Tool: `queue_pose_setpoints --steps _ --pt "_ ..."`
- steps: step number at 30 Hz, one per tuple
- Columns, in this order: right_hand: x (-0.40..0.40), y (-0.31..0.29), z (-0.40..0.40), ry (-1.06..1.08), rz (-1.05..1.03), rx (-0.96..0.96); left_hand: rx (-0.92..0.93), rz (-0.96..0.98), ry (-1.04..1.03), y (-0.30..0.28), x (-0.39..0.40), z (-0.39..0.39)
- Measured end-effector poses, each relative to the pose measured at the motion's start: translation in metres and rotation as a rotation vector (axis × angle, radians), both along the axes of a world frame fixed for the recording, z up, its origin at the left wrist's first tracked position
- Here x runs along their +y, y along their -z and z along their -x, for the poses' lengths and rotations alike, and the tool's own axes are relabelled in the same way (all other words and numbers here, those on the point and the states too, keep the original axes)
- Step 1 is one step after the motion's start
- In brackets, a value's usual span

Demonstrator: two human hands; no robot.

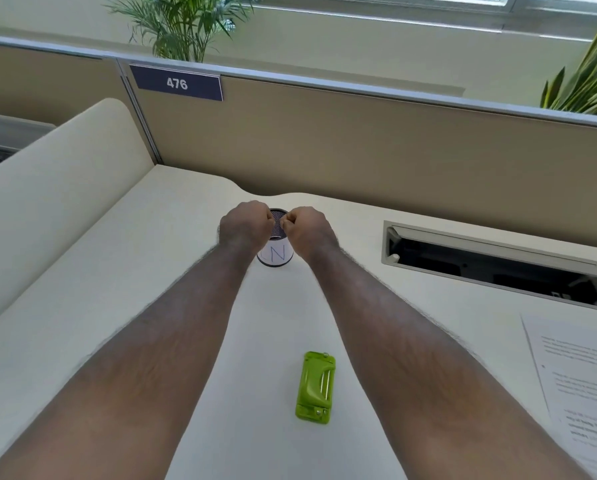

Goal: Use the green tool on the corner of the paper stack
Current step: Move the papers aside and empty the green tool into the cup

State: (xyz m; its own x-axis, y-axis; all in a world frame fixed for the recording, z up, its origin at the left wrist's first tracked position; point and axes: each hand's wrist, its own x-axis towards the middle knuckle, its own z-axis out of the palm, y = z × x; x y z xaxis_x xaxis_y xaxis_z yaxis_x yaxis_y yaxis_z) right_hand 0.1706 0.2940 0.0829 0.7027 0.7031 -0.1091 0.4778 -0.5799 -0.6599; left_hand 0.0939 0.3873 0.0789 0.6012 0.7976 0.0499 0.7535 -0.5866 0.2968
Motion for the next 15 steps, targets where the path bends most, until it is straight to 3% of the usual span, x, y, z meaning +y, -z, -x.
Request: queue_pose_setpoints --steps 4,10,15 --pt "0.005 -0.003 0.001 -0.020 0.081 -0.026 0.058 -0.043 0.048 -0.001 0.000 -0.001" --pt "0.006 -0.003 -0.002 -0.036 0.032 0.035 0.021 0.003 0.039 -0.006 0.000 0.002" --pt "-0.003 0.001 -0.003 -0.036 -0.107 0.088 -0.242 -0.001 -0.016 -0.004 -0.005 0.013"
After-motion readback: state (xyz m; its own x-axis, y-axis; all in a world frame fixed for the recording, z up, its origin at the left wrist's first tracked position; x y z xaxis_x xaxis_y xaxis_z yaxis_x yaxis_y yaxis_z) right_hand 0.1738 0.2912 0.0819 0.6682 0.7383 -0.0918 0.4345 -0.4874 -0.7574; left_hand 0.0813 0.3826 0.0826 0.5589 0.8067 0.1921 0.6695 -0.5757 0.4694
